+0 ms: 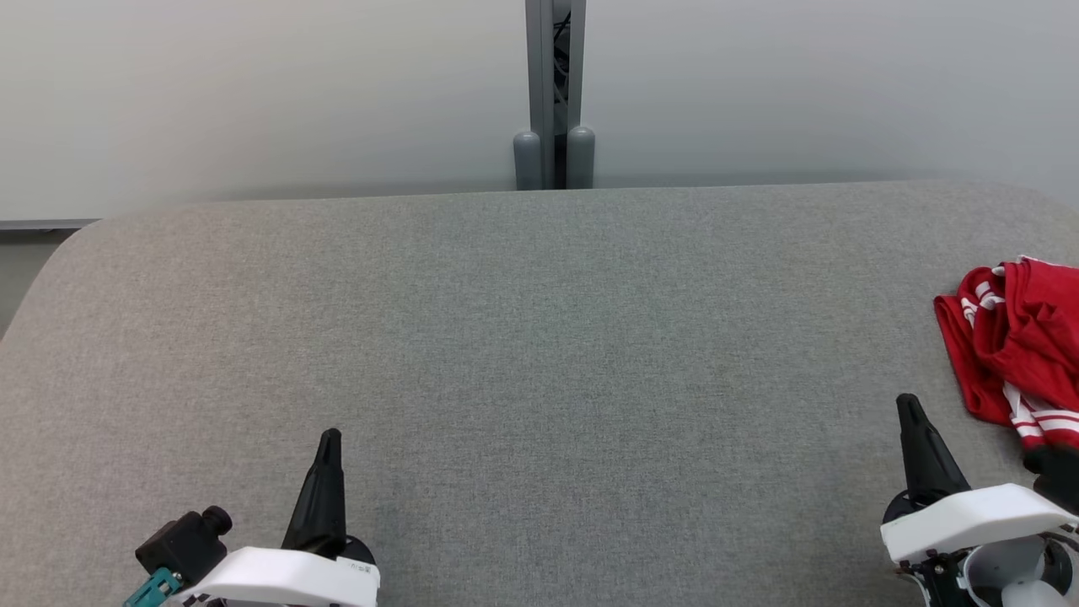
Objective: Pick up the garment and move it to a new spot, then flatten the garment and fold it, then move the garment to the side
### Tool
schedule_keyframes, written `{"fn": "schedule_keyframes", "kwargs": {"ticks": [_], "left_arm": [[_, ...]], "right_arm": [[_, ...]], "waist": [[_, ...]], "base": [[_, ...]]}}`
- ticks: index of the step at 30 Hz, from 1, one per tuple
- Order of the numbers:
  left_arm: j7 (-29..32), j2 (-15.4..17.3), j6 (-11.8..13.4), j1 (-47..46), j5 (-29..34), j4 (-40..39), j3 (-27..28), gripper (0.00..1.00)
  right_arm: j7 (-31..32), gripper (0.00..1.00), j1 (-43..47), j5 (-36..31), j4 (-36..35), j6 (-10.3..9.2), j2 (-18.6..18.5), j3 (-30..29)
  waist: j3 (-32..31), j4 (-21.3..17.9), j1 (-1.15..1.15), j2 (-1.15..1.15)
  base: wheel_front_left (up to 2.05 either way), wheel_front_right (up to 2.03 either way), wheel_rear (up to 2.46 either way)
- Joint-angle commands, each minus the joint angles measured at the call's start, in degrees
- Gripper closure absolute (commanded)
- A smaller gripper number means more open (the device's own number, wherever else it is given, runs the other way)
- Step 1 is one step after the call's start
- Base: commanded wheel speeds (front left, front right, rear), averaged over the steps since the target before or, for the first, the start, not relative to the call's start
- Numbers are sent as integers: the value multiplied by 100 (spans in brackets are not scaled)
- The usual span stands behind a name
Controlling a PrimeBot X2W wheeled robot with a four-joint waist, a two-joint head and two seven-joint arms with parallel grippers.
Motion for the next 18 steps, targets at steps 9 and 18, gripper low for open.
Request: {"fn": "schedule_keyframes", "kwargs": {"ticks": [9,18], "left_arm": [[72,16,-100,-266,-727,-28,-72,100],[132,20,-154,-355,-1300,6,-139,100]], "right_arm": [[352,100,69,889,-225,1,-53,-370],[640,100,145,1596,-323,1,-58,-650]], "waist": [[-19,-29,0,0],[-38,-58,0,0]], "base": [[0,0,0],[0,0,0]]}}
